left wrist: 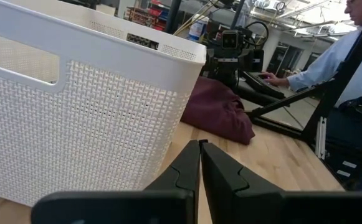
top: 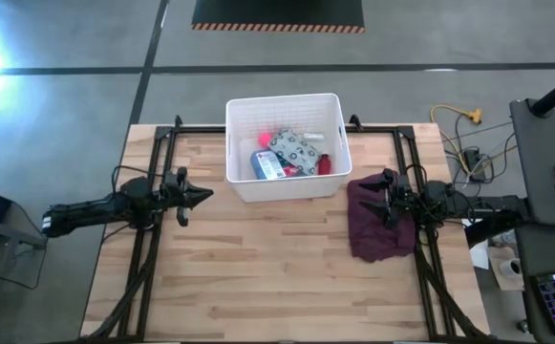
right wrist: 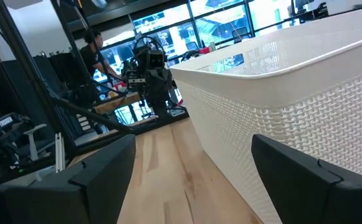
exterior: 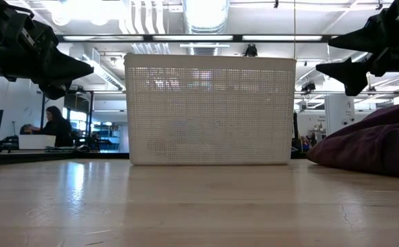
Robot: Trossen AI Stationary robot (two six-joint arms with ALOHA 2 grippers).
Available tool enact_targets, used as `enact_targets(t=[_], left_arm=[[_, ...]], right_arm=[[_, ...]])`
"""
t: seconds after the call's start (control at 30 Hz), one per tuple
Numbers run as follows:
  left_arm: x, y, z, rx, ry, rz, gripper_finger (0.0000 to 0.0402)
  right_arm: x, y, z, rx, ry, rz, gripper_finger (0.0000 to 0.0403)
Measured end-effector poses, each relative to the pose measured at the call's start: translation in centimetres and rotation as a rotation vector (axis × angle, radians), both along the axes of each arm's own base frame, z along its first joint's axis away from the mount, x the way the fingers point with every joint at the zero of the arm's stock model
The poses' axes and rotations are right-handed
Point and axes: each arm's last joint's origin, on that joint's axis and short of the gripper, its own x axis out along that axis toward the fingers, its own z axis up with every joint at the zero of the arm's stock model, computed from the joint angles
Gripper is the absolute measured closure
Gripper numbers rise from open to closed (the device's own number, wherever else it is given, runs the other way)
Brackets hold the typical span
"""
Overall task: Pick & place medical supplies in basket/bin
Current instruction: Return to Home Position
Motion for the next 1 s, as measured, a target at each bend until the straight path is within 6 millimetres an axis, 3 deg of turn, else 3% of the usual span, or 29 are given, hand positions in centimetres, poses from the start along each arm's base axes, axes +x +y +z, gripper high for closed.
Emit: enact_targets(t=[1.0], left_arm=[[0.00, 0.01, 0.09, 0.001, -0.008, 0.002, 0.0402]], right_arm=[[0.00, 0.00, 0.01, 0.000, 0.000, 0.000, 0.0101]])
